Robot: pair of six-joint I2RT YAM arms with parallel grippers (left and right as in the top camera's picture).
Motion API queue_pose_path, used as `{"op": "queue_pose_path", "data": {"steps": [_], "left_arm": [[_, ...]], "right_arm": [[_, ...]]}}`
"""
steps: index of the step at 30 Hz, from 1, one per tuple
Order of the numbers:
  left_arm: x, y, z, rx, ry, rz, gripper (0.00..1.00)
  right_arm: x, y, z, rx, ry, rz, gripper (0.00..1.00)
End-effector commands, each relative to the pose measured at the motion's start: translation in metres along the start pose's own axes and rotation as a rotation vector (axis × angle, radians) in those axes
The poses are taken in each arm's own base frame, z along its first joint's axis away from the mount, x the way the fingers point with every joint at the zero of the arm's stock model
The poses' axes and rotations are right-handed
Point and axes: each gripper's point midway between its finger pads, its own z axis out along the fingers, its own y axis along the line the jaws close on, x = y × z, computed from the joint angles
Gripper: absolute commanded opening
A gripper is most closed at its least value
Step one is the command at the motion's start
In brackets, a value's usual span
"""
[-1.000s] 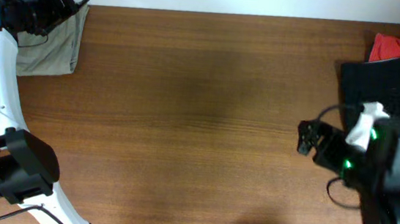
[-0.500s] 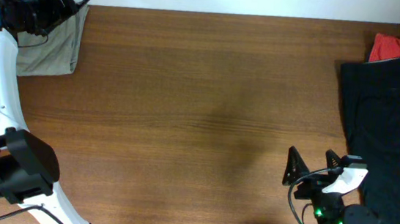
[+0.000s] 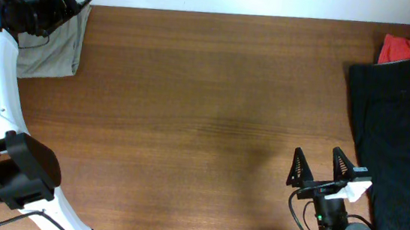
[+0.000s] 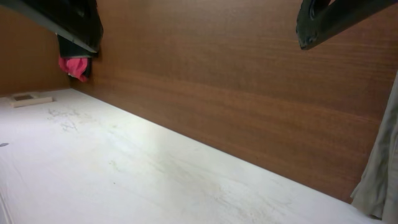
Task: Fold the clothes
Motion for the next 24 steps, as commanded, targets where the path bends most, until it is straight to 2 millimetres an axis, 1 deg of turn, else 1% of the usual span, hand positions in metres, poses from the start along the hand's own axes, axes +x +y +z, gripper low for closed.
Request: {"op": "queue_pose_path", "data": {"steps": [1,6,8,11,14,24], "left_arm": [[-0.001,-0.006,-0.002,0.016,-0.002,0.012,0.99],[-0.001,-0.006,-0.002,0.017,-0.003,0.013,0.99],[-0.001,-0.006,-0.002,0.017,-0.003,0.013,0.99],[-0.001,-0.006,-0.002,0.016,-0.002,0.012,0.99],[-0.001,-0.006,-0.002,0.017,-0.003,0.013,0.99],[-0.001,-0.006,-0.002,0.017,-0.003,0.013,0.99]], "right_arm": [[0.005,-0.002,0.001,-0.003,-0.021,-0.006,0.99],[0.002,-0.009,0.001,0.037,-0.052,-0.006,0.99],[0.004,-0.011,0.001,0.044,-0.046,-0.006,0.99],[0.023,-0.016,0.001,0.067,0.034,0.001,0.99],[0.05,-0.024,-0.002,0.099,0.141,0.009,0.99],[0.05,-0.024,-0.002,0.099,0.141,0.009,0.99]]}}
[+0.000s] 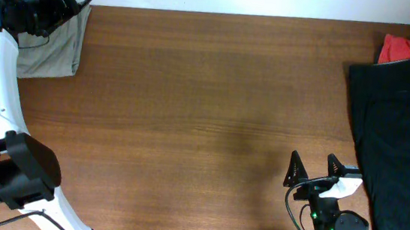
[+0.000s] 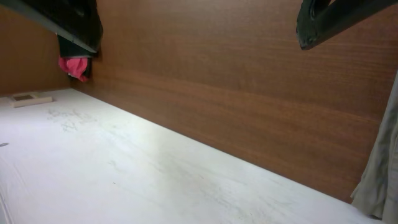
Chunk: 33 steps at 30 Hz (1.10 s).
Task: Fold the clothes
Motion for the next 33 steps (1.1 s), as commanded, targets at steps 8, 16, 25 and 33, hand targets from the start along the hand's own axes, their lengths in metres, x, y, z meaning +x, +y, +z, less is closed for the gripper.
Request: {"op": "queue_pose_path", "data": {"steps": [8,16,25,33], "left_arm": [[-0.001,-0.006,-0.002,0.017,-0.003,0.013,0.99],[-0.001,-0.006,-0.002,0.017,-0.003,0.013,0.99],[-0.001,-0.004,-0.001,0.014,-0.001,0.011,0.99],[0.013,-0.036,-0.022,-0.163,-0.068,0.103,0.99]], "right_arm": [[0.002,-0.002,0.0,0.01,0.0,-0.003,0.99],[0.002,-0.002,0.0,0.01,0.0,-0.003,0.98],[0.002,-0.002,0.0,0.01,0.0,-0.003,0.99],[0.002,-0.002,0.0,0.01,0.0,-0.003,0.99]]}}
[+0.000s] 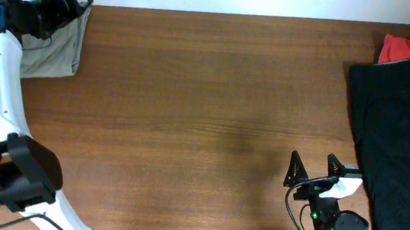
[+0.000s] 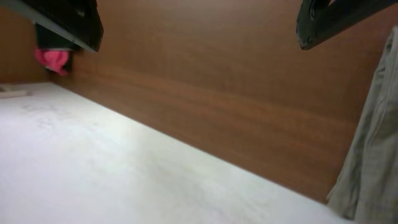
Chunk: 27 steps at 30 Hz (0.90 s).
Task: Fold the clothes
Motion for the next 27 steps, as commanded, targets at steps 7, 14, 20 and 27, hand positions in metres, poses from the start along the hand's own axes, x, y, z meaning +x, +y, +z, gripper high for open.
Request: {"op": "queue_pose_path", "data": {"steps": [7,14,20,27], "left_arm": [[0.135,-0.111,-0.03,0.013,0.132,0.206,0.99],[0.251,-0.037,-0.054,-0.255,0.219,0.257,0.99],[0.277,0.005,-0.074,-0.3,-0.01,0.325,0.99],[0.29,0.004,-0.079,-0.091,-0.393,0.446,0.99]], "right_arm": [[0.002,-0.001,0.0,0.008,0.001,-0.004,0.99],[0.002,-0.001,0.0,0.008,0.001,-0.004,0.99],[0.002,-0.001,0.0,0.008,0.001,-0.004,0.99],[0.002,-0.001,0.0,0.008,0.001,-0.004,0.99]]}}
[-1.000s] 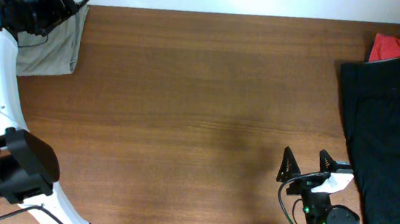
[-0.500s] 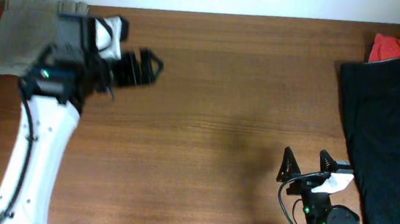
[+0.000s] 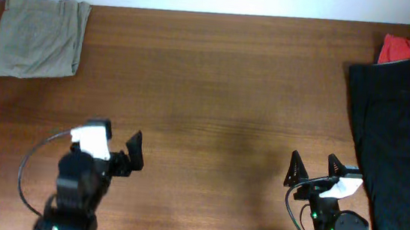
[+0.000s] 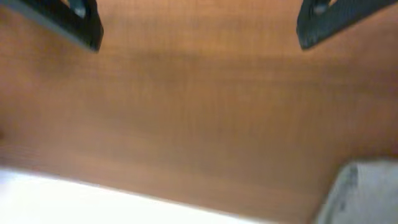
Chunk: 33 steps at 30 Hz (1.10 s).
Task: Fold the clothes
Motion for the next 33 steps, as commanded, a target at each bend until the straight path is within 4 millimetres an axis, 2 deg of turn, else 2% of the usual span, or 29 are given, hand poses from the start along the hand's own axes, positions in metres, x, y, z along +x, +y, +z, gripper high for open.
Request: {"op": "queue_pose_path", "data": {"steps": [1,2,5,11,17,19,28,33], "left_arm": [[0.017,-0.004,-0.002,0.076,-0.134,0.104,0.99],[0.018,-0.01,-0.005,0.119,-0.197,0.183,0.99],[0.018,-0.008,-0.01,0.115,-0.266,0.241,0.99],[0.021,0.018,-0.013,0.028,-0.349,0.22,0.99],[0.022,0.031,-0.016,-0.025,-0.353,0.205,0.99],[0.014,0.032,-0.022,-0.033,-0.395,0.207,0.99],[0.013,0.044,-0.023,-0.082,-0.397,0.193,0.99],[0.013,0.044,-0.023,-0.081,-0.397,0.194,0.99]], "right_arm": [[0.002,0.0,0.0,0.003,0.003,-0.003,0.99],[0.002,0.0,0.0,0.003,0.003,-0.003,0.99],[0.002,0.0,0.0,0.003,0.003,-0.003,0.99],[0.002,0.0,0.0,0.003,0.003,-0.003,0.99],[0.002,0.0,0.0,0.003,0.003,-0.003,0.99],[0.002,0.0,0.0,0.003,0.003,-0.003,0.99],[0.002,0.0,0.0,0.003,0.003,-0.003,0.99],[0.002,0.0,0.0,0.003,0.003,-0.003,0.99]]}}
